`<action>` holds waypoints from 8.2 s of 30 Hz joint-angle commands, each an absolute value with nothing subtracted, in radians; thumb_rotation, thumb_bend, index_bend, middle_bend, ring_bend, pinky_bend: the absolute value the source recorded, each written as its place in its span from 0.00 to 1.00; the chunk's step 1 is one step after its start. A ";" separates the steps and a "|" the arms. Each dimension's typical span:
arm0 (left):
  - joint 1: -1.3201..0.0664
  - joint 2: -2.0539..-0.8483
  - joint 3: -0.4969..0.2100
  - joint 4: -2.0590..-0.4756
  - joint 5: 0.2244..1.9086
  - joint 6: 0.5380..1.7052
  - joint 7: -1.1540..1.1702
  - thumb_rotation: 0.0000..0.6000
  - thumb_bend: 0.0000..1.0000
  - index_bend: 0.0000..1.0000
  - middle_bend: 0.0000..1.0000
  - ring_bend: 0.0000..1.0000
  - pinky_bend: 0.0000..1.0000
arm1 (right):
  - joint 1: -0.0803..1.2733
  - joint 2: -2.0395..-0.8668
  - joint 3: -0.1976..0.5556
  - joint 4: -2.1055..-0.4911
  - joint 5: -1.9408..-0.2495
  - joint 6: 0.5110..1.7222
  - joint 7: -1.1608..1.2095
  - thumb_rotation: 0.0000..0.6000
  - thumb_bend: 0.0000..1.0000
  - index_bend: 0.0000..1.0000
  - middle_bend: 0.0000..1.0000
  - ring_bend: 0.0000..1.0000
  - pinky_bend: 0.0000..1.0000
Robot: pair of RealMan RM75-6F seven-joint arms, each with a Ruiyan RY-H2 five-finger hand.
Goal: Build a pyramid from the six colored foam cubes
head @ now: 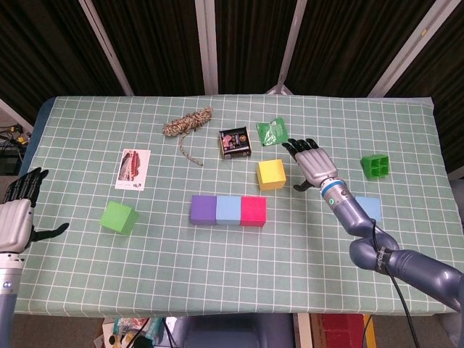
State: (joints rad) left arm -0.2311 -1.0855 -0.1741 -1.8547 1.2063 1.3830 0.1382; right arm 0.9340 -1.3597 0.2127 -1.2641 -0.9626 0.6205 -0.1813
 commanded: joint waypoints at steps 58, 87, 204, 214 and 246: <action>-0.230 -1.085 -0.174 -1.832 1.194 1.366 0.107 1.00 0.10 0.00 0.02 0.00 0.00 | 0.921 -1.285 0.244 -1.368 -0.982 0.708 -0.136 1.00 0.24 0.00 0.43 0.26 0.04; -0.226 -1.017 -0.176 -1.923 1.221 1.370 0.094 1.00 0.10 0.00 0.02 0.00 0.00 | 1.019 -1.188 0.225 -1.949 -0.656 0.952 -0.511 1.00 0.24 0.00 0.43 0.27 0.04; -0.233 -0.990 -0.164 -1.936 1.206 1.348 0.072 1.00 0.10 0.00 0.02 0.00 0.00 | 1.146 -1.341 0.188 -1.814 -0.540 0.944 -0.537 1.00 0.24 0.00 0.43 0.27 0.04; -0.234 -0.991 -0.164 -1.936 1.205 1.347 0.073 1.00 0.10 0.00 0.02 0.00 0.00 | 1.142 -1.346 0.182 -1.802 -0.554 0.939 -0.529 1.00 0.24 0.00 0.43 0.27 0.04; -0.234 -0.991 -0.163 -1.937 1.208 1.349 0.075 1.00 0.10 0.00 0.02 0.00 0.00 | 1.146 -1.349 0.175 -1.803 -0.521 0.953 -0.555 1.00 0.24 0.00 0.43 0.27 0.04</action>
